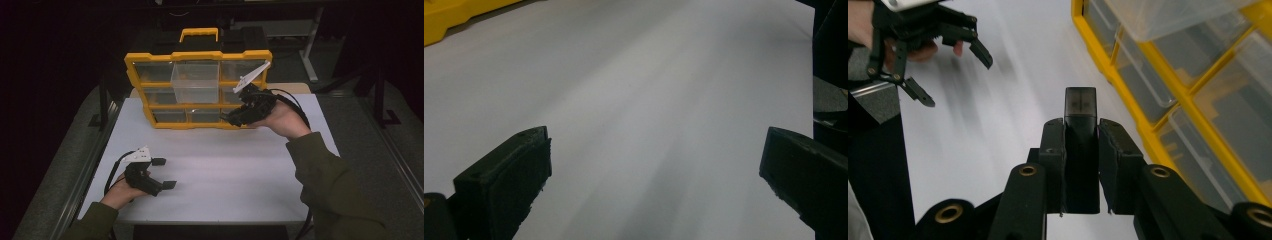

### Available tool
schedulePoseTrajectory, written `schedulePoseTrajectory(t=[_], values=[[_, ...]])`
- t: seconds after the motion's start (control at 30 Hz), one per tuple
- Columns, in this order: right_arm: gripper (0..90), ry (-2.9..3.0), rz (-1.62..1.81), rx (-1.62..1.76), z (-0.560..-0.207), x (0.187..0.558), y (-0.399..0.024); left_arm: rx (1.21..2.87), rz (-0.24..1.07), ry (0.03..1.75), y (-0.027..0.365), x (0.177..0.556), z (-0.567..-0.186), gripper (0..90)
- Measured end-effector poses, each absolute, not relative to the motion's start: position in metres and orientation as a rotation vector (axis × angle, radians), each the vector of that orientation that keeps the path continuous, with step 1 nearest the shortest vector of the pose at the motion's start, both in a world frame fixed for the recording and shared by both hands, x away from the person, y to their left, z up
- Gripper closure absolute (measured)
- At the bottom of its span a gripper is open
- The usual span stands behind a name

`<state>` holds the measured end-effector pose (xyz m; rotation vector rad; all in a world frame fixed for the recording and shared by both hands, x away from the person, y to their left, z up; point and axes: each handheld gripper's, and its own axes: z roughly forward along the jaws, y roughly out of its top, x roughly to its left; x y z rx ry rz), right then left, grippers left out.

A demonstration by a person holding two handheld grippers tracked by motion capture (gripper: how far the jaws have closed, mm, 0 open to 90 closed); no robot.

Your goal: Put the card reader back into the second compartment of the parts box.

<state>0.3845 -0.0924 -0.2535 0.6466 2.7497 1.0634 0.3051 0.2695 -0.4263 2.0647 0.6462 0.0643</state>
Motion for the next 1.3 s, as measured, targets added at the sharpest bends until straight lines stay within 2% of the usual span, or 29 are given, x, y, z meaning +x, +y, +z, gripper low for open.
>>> schedulePoseTrajectory(t=[0.73,1.03,1.3], values=[[72.3,2.638,1.156,0.622,-0.169,0.398,-0.103,2.063,0.059,0.649,0.269,0.305,-0.426,0.0],[72.3,2.611,1.200,0.604,-0.138,0.410,-0.087,2.064,0.059,0.646,0.268,0.305,-0.426,0.0],[72.3,2.627,1.209,0.608,-0.133,0.429,-0.062,2.063,0.058,0.646,0.269,0.305,-0.426,0.0]])
